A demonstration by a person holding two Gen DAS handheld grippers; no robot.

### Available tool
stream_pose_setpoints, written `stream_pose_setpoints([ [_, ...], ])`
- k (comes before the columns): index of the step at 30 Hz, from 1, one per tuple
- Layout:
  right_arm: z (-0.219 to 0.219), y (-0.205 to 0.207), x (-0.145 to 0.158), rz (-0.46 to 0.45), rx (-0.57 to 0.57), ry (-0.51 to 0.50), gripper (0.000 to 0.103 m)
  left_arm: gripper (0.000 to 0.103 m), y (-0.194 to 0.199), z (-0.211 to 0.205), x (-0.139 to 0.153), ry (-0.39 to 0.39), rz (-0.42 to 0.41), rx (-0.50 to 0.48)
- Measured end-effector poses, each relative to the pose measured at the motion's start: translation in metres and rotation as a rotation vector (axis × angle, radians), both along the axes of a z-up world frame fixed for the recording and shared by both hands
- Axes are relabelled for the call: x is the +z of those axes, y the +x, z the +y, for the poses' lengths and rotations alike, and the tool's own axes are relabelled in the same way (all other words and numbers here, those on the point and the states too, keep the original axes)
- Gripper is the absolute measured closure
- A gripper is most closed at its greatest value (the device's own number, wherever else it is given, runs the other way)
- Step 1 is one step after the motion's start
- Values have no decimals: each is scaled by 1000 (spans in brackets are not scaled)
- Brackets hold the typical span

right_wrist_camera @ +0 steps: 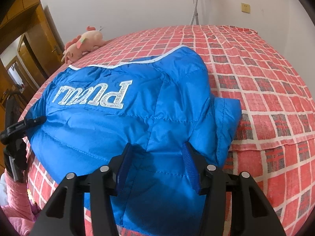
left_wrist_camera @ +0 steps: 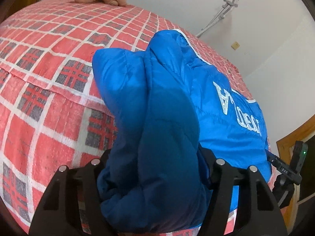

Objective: Fold large clothes

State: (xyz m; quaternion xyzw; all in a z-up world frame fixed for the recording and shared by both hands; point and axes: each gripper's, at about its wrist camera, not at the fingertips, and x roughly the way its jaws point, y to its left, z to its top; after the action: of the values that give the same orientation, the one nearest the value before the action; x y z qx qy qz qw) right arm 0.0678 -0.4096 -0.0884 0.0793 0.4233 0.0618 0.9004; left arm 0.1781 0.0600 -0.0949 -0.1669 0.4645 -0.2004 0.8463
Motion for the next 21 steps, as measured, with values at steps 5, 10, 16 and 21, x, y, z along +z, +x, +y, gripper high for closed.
stream_pose_setpoints([
  [5, -1, 3, 1, 11, -13, 7, 51, 42, 0, 1, 2, -18, -6, 12],
  [10, -8, -6, 20, -6, -19, 49, 50, 65, -7, -1, 22, -34, -32, 16],
  [16, -20, -35, 53, -106, -30, 0, 39, 69, -25, -25, 72, 13, -139, -3],
  [21, -30, -49, 56, -96, -29, 19, 39, 69, -41, -68, 114, 69, -236, -70],
])
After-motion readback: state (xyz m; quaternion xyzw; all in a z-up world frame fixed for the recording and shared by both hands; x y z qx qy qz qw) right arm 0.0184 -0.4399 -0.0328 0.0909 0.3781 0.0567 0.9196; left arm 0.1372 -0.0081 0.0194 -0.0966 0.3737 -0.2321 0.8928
